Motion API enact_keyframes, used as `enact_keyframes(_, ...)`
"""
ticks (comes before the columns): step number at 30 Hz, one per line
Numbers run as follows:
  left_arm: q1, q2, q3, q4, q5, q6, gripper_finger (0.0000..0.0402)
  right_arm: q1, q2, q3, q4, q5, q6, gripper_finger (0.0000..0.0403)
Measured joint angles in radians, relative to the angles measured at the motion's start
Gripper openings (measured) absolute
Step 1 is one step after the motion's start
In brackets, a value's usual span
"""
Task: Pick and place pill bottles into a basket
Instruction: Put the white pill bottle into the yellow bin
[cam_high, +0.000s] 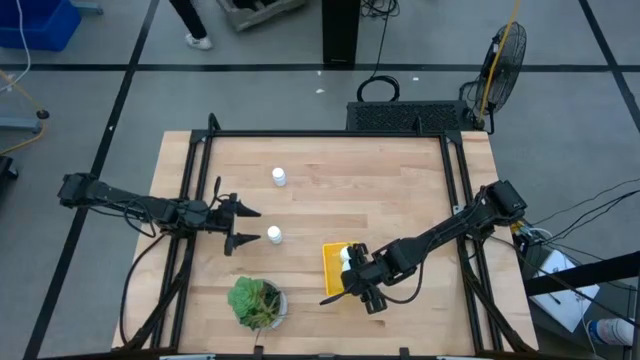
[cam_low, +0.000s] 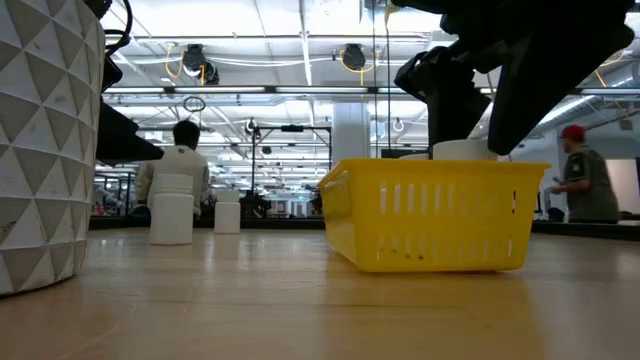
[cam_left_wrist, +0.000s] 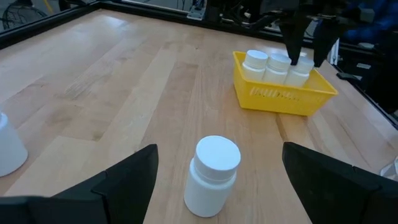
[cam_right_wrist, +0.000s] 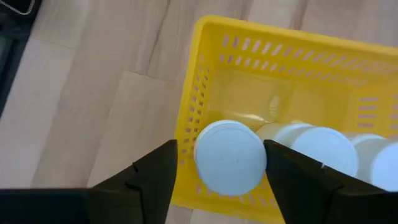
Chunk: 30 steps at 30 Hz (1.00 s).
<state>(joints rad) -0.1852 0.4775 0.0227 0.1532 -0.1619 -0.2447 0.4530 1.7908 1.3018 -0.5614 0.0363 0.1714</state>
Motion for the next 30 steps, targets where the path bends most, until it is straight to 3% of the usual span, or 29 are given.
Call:
enact_keyframes(7, 0.000, 0.000, 0.000, -0.001, 0.000, 0.004, 0.0347, 0.003, -0.082, 0.015, -0.032, -0.006, -0.004, 0.0236)
enact_keyframes(14, 0.000, 0.000, 0.000, -0.010, 0.000, 0.006, 0.0346, 0.023, -0.215, -0.017, -0.199, 0.265, 0.077, 0.0219)
enact_keyframes(18, 0.000, 0.000, 0.000, -0.017, 0.000, 0.003, 0.0346, 0.022, -0.298, -0.159, -0.095, 0.335, 0.113, 0.0212)
enact_keyframes(30, 0.000, 0.000, 0.000, -0.026, 0.002, -0.004, 0.0346, 0.026, -0.763, -0.626, 0.297, 0.264, 0.077, 0.0199)
